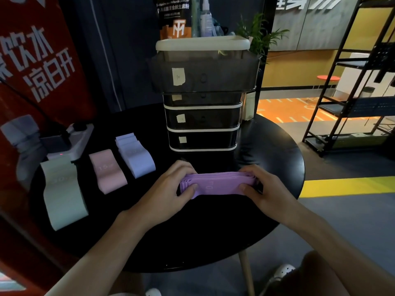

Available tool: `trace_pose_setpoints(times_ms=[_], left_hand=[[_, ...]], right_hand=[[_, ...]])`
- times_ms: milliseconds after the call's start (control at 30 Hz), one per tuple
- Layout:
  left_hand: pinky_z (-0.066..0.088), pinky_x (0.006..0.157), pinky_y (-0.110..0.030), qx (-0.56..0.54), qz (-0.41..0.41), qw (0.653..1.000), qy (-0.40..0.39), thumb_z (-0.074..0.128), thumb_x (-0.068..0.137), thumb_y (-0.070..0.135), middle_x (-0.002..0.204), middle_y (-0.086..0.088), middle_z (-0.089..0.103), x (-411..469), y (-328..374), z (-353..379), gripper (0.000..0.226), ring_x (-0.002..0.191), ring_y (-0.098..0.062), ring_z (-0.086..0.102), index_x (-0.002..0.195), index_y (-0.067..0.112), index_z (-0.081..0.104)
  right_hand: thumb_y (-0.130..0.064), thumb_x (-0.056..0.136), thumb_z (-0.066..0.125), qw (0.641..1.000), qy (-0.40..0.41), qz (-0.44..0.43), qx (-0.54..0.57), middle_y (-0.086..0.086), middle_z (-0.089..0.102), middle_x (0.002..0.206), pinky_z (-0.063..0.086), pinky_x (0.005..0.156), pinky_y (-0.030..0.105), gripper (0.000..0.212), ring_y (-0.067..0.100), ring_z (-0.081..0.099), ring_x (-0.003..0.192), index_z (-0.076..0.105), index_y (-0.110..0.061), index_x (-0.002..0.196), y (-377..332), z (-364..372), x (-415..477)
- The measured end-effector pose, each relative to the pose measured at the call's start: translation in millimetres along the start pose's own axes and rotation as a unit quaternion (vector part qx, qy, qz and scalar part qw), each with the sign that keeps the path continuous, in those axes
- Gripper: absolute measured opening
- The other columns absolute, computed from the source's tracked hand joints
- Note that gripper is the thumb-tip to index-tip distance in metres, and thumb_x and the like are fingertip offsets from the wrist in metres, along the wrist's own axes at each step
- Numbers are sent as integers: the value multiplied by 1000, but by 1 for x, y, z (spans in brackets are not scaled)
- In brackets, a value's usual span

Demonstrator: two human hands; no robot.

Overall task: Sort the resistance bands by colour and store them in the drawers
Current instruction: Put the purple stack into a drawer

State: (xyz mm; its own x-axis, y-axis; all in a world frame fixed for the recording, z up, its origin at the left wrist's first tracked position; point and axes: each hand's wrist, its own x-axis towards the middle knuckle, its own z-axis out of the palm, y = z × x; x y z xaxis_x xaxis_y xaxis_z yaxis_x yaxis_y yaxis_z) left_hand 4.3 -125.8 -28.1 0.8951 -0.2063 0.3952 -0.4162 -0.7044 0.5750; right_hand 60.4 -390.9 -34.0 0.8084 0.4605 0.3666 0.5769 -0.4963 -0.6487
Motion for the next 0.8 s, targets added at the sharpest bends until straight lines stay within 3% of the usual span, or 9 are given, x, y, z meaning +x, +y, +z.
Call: trace_pose_setpoints(times_ms=[100,300,367,467,533,667,800], left_hand=[[43,85,-11,-19,-41,999,-15,64,96,25,106,22,62,-1,0,-1,22,104,1,59,111,39,57],[43,85,-8,-54,-68,996,10,68,93,22,102,20,66,0,3,-3,22,102,2,61,107,39,63],[45,86,-13,-67,-63,996,22,69,92,18,101,19,65,2,4,-6,21,101,-2,62,104,35,66],[51,88,-25,-93,-52,993,45,73,89,13,101,16,65,9,16,-25,22,100,-7,64,104,29,71],[53,86,-27,-102,-35,991,75,75,86,8,99,13,69,19,35,-48,26,96,-7,67,105,24,73],[51,76,-12,-110,38,983,144,78,78,9,95,8,74,46,91,-113,29,84,1,68,100,27,71],[55,75,-13,-14,114,974,194,80,79,13,96,10,73,79,129,-170,30,83,-2,70,102,29,70]], right_hand=[[-20,93,62,1000,-16,11,-15,-24,55,101,43,71,7,29,-6,57,89,48,-37,113,1,0,0],[-20,93,62,1000,-2,12,-17,-20,57,92,42,66,6,22,-11,55,83,52,-34,107,-4,-2,1],[-15,91,65,1000,2,14,-15,-19,56,86,40,64,6,25,-11,54,79,53,-35,99,-10,-6,3],[-14,89,67,1000,14,-4,-18,-12,60,81,42,63,15,30,1,56,75,55,-42,90,-25,-23,9],[-16,89,67,999,27,-24,3,-8,62,83,50,65,26,27,8,59,74,58,-40,93,-44,-44,19],[-11,88,68,992,84,-87,46,3,64,92,53,71,35,29,21,62,80,60,-34,103,-100,-94,48],[-8,87,68,980,130,-141,49,-7,63,95,53,72,22,28,11,61,82,60,-30,101,-149,-137,84]])
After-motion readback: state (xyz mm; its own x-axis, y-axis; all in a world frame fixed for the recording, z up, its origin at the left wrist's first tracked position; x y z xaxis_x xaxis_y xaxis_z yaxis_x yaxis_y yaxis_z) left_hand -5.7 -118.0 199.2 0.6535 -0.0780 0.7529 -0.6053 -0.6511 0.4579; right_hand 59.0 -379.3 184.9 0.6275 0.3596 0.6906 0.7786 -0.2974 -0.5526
